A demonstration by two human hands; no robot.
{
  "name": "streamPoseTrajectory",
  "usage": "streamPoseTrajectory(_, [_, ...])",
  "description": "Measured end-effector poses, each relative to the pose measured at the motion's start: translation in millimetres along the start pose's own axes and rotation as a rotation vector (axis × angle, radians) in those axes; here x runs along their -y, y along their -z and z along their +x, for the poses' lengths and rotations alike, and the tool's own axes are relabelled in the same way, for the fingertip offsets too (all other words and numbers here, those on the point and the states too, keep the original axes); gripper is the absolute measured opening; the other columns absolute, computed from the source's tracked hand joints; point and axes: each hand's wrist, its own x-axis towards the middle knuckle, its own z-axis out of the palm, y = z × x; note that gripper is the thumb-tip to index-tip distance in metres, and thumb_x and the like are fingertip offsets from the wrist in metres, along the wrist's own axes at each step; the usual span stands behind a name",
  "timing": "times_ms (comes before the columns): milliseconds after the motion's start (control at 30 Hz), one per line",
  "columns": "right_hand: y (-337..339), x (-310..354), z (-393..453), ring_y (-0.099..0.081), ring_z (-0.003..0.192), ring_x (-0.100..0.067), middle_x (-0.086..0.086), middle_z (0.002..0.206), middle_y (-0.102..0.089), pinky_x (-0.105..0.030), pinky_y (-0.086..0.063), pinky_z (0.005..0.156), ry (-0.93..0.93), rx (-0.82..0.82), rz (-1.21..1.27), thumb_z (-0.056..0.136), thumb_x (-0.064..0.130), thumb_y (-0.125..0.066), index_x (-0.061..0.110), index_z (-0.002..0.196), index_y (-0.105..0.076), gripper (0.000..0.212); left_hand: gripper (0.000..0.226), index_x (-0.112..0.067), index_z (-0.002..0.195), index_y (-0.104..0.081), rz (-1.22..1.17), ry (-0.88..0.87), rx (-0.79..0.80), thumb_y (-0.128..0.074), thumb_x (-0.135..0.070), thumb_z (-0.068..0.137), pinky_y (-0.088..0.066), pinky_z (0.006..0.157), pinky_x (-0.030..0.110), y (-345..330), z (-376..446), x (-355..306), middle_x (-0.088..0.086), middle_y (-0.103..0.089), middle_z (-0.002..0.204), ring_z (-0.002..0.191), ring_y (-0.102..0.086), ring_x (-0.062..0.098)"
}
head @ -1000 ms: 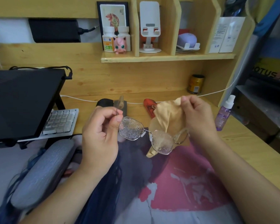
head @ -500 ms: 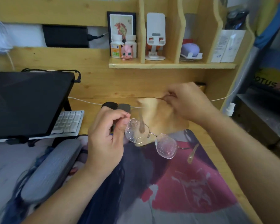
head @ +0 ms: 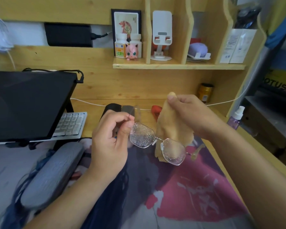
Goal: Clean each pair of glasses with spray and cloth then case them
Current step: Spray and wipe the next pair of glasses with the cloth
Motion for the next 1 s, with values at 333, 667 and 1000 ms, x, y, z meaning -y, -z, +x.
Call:
streamPoseTrajectory(333, [-8.2,-17.6,-40.3,-0.065,0.116,-0.033,-0.022,0.131,-0.065,-0.048,-0.049,0.101,-0.191,0.656,0.904,0.095,0.061,-0.034,0.003,0.116,-0.073,0.073,0.019,-0.023,0.094,-0.064,-0.115,0.279,0.147,-0.059,-0.005,0.098,-0.048,0.076,0.016,-9.0,-3.9,-0.6,-0.013,-0.066,0.090,0.082,-0.061,0.003])
streamPoseTrajectory(667, [-13.9,-23.9,-37.7,-0.068,0.088,-0.028,-0.025,0.107,-0.065,-0.031,-0.059,0.078,-0.142,0.676,0.793,0.072,-0.011,-0.073,0.004,0.104,-0.070,0.035,0.018,-0.026,0.094,-0.064,-0.095,0.153,0.242,-0.062,-0.009,0.097,-0.048,0.083,0.016,-6.4,-3.2,-10.6,-0.015,-0.066,0.096,0.094,-0.066,0.009])
streamPoseTrajectory(1000, [-26.4,-9.1,-37.1,-0.063,0.079,-0.029,-0.019,0.087,-0.065,-0.028,-0.049,0.069,-0.210,0.911,0.402,0.077,-0.001,-0.074,-0.006,0.102,-0.065,0.027,0.014,-0.028,0.095,-0.064,-0.065,0.033,0.342,-0.064,-0.014,0.098,-0.049,0.084,0.018,-5.5,1.9,-16.6,-0.017,-0.063,0.094,0.093,-0.064,0.007])
